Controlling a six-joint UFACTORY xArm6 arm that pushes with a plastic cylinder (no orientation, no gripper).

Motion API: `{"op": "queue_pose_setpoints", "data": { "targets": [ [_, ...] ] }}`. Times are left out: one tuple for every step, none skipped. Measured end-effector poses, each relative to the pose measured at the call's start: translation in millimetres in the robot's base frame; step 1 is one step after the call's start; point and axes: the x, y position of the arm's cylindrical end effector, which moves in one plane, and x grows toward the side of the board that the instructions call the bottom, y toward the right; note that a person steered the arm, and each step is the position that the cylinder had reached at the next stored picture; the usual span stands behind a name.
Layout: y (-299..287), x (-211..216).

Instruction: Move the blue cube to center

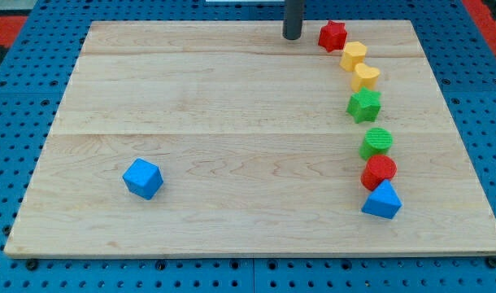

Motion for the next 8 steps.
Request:
{"op": "queue_pose_setpoints", "data": {
  "targets": [
    [27, -2],
    [51, -3],
    [56, -3],
    [-23, 7],
    [-128, 73],
    [-233, 163],
    [-324, 240],
    [-349, 317]
  ]
}}
